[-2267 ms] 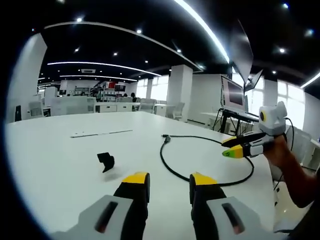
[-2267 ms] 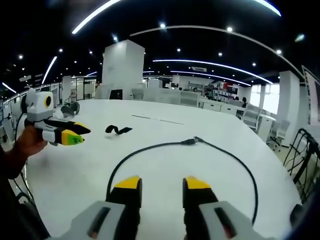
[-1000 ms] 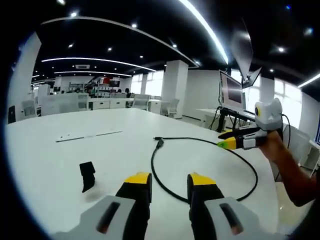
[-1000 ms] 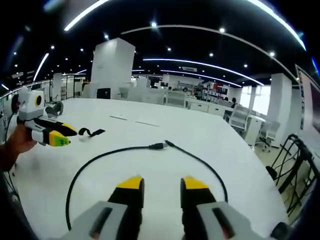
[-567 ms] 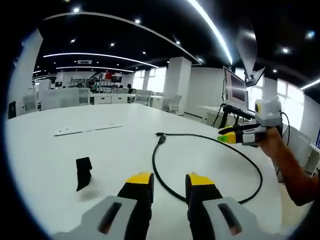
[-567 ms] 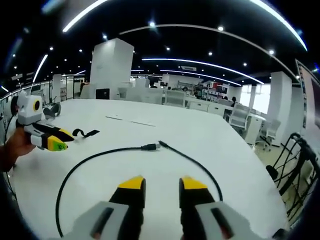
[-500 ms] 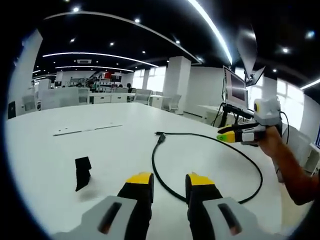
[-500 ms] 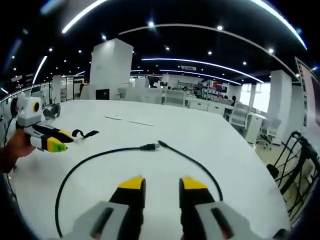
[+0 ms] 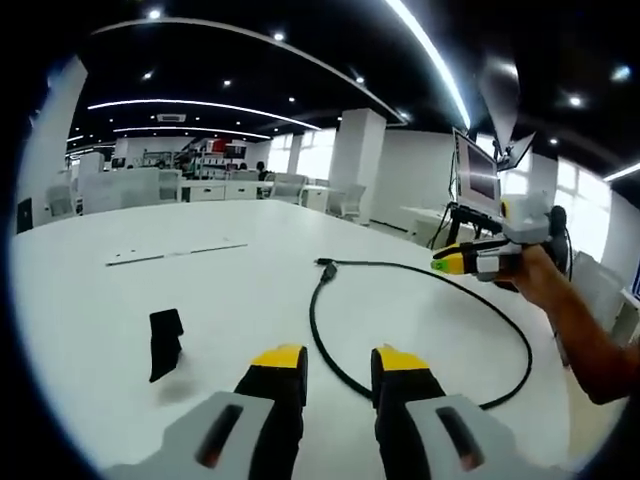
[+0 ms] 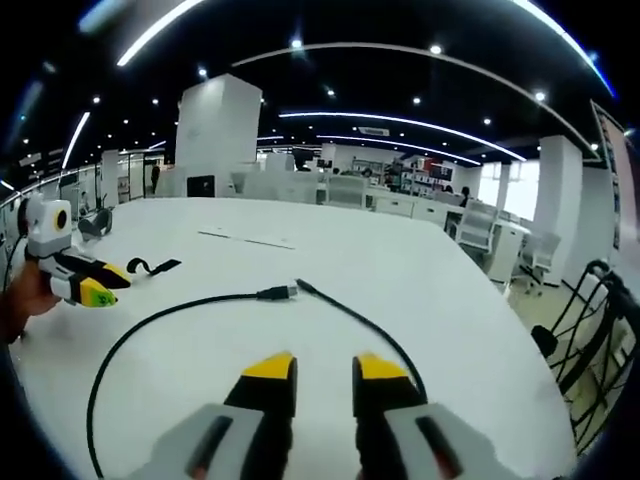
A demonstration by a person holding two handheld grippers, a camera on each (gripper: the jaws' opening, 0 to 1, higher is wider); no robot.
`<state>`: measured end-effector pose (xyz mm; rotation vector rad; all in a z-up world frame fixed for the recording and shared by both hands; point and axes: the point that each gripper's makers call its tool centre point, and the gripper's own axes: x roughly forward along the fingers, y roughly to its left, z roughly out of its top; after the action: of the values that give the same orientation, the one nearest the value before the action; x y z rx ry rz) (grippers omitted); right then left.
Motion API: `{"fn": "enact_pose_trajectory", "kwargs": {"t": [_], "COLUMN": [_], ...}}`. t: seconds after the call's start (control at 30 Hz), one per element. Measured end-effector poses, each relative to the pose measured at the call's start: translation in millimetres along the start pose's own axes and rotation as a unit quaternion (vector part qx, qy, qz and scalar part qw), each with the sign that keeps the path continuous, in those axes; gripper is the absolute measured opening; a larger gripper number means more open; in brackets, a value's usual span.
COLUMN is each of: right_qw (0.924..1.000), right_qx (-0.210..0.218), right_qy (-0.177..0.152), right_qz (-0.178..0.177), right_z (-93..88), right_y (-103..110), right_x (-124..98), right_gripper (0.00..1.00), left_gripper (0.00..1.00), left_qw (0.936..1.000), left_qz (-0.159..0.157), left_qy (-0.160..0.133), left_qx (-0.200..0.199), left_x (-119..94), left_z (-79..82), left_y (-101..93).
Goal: Find the charging cable on the desk, coil it up and secure with Velcro.
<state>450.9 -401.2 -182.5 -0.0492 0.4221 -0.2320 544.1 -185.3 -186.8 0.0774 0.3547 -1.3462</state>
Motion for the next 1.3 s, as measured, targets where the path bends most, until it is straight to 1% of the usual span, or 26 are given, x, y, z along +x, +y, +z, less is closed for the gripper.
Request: {"fn": "enact_pose_trajectory", "kwargs": {"t": [0.17, 0.3, 0.6, 0.67, 0.73, 0.83, 0.87, 1.03, 1.13, 1.3], "right_qw": [0.9999, 0.9999, 0.9999, 0.9998, 0.9998, 0.9997, 0.9997, 0.9995, 0.9995, 0.9996], "right_qx": [0.011, 0.011, 0.014, 0.017, 0.016, 0.019, 0.02, 0.028, 0.029, 0.027], "right_qy": [-0.004, -0.005, 0.008, 0.011, 0.013, 0.011, 0.01, 0.01, 0.006, 0.005], "right_qz": [0.003, 0.007, 0.004, 0.005, 0.007, 0.009, 0.01, 0.013, 0.014, 0.012], "right_z": [4.8, 8.5, 7.3, 6.7, 6.4, 8.2, 9.5, 14.8, 17.8, 24.2], "right_y": [-10.0, -16.6, -32.6, -33.9, -33.6, -33.8, -34.6, -38.5, -37.7, -42.9], "right_x": [6.4, 9.7, 19.9, 23.0, 26.3, 29.4, 31.3, 39.3, 39.3, 38.9], "right_gripper": [0.24, 0.24, 0.25, 0.25, 0.25, 0.25, 0.25, 0.25, 0.25, 0.25], "left_gripper": [0.27, 0.27, 0.27, 0.27, 0.27, 0.27, 0.27, 0.27, 0.27, 0.26], "left_qw": [1.0, 1.0, 1.0, 0.9999, 0.9998, 0.9997, 0.9997, 0.9997, 0.9997, 0.9997], "left_qz": [0.002, 0.004, 0.007, 0.011, 0.019, 0.02, 0.021, 0.023, 0.022, 0.019], "left_qy": [0.0, -0.003, 0.001, 0.0, -0.007, -0.009, -0.005, -0.002, -0.004, 0.0], "left_qx": [0.005, 0.0, -0.005, -0.006, -0.007, -0.01, -0.013, -0.012, -0.009, -0.013], "left_x": [3.6, 5.2, 15.4, 18.0, 21.3, 24.9, 26.4, 30.0, 30.7, 34.5], "left_z": [3.8, 7.9, 7.9, 8.7, 10.4, 10.1, 9.2, 11.4, 12.6, 12.2], "left_y": [0.3, 3.6, 5.8, 7.2, 12.2, 14.5, 15.6, 15.5, 15.1, 13.3]}}
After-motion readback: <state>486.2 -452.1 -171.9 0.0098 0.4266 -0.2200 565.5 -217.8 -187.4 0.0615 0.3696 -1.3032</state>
